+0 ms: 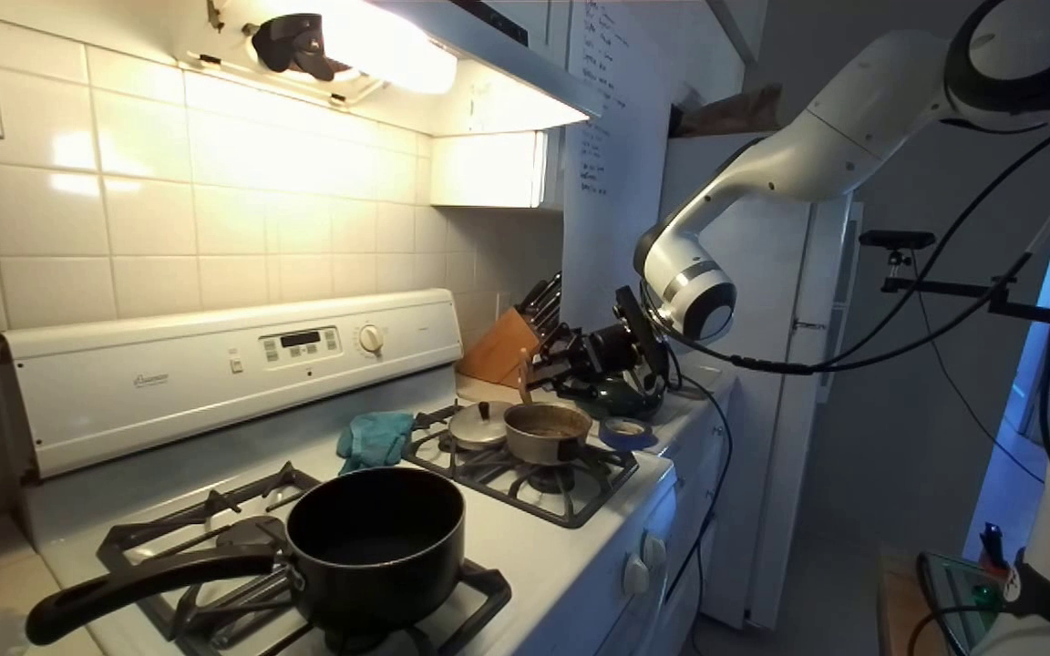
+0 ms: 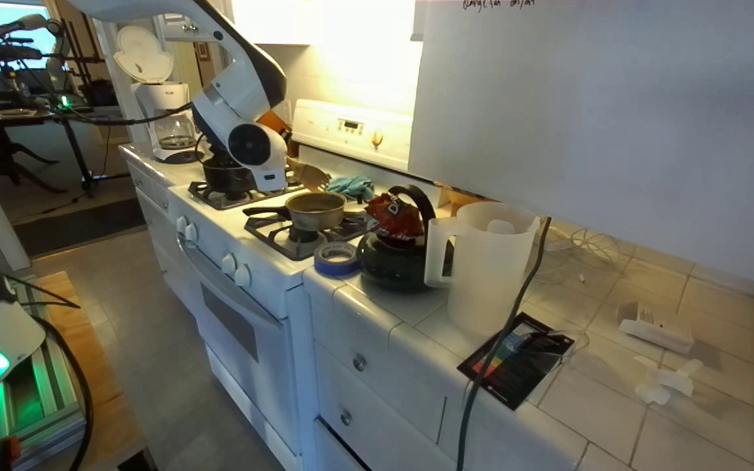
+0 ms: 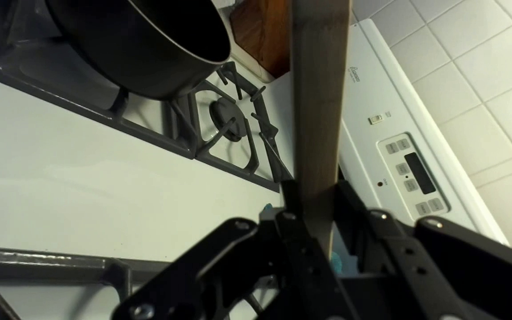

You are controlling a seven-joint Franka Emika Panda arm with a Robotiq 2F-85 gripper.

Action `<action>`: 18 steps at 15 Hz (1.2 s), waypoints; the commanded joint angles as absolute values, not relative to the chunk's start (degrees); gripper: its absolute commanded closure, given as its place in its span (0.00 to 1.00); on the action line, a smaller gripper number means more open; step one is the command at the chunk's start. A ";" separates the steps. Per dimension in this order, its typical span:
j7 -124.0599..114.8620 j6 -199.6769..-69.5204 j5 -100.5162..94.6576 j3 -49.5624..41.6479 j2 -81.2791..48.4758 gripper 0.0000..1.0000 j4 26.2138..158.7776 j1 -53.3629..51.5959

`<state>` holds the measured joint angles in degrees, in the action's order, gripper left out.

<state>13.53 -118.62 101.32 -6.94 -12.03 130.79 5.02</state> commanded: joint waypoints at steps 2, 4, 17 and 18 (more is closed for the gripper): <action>11.55 -112.09 102.31 -7.34 -15.59 0.94 129.94 6.59; 11.03 -110.11 102.00 -7.49 -16.74 0.94 129.57 6.87; 10.36 -111.26 101.51 -8.33 -17.24 0.94 131.22 6.62; 10.52 -111.11 101.51 -8.57 -17.17 0.94 131.41 6.83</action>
<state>10.44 -111.00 101.35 -7.96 -17.19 130.99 6.53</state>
